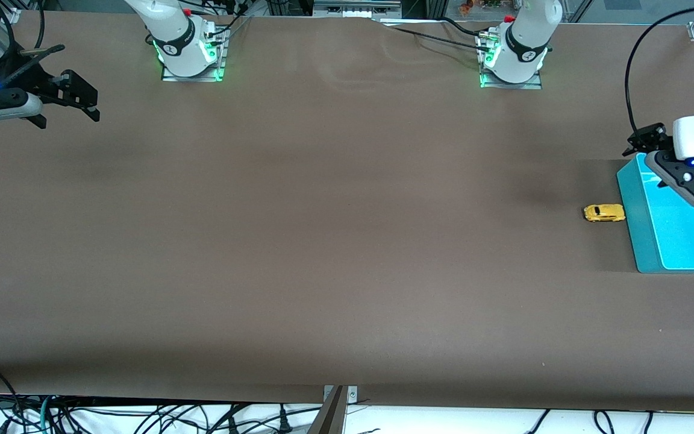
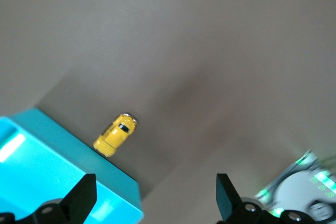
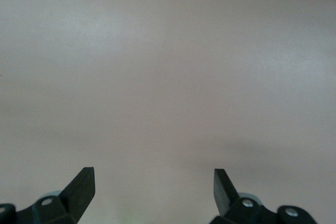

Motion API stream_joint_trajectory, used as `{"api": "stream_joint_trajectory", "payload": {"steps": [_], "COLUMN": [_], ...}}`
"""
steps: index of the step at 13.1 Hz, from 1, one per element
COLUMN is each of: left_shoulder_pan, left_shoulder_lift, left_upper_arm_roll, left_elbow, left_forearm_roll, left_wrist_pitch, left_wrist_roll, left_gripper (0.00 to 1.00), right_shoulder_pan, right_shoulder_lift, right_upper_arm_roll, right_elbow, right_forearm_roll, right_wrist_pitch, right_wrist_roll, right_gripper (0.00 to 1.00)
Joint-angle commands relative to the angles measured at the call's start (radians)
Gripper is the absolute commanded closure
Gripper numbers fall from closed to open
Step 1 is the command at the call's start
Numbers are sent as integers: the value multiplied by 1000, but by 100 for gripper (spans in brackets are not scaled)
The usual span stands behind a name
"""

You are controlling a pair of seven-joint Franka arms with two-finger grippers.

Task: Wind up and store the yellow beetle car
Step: 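Move the left gripper down to the car beside the cyan bin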

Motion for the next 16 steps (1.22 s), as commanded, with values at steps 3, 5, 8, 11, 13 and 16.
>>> {"api": "stream_joint_trajectory", "payload": {"steps": [3, 5, 8, 11, 13, 16], "left_shoulder_pan": [57, 92, 155, 181, 198, 226], "left_shoulder_lift": [-12, -10, 74, 197, 238, 278], "left_upper_arm_roll": [-8, -8, -10, -11, -13, -16], "left_elbow": [-198, -281, -323, -289, -294, -292], "left_forearm_roll": [55, 68, 68, 54, 53, 49], "left_wrist_pitch": [246, 361, 504, 565, 602, 645], "left_wrist_roll": [396, 483, 643, 793, 815, 852], "left_gripper": [0, 0, 0, 0, 0, 0], "right_shoulder_pan": [5, 7, 5, -7, -9, -9], "right_shoulder_lift": [22, 37, 45, 51, 53, 51], "right_upper_arm_roll": [-20, -20, -20, -20, -22, -22], "right_elbow": [51, 58, 68, 68, 68, 68], "right_forearm_roll": [-28, -39, -37, -37, -36, -36], "right_wrist_pitch": [-23, -9, -6, -1, -1, -1], "right_wrist_roll": [25, 23, 25, 26, 25, 25], "right_gripper": [0, 0, 0, 0, 0, 0]}}
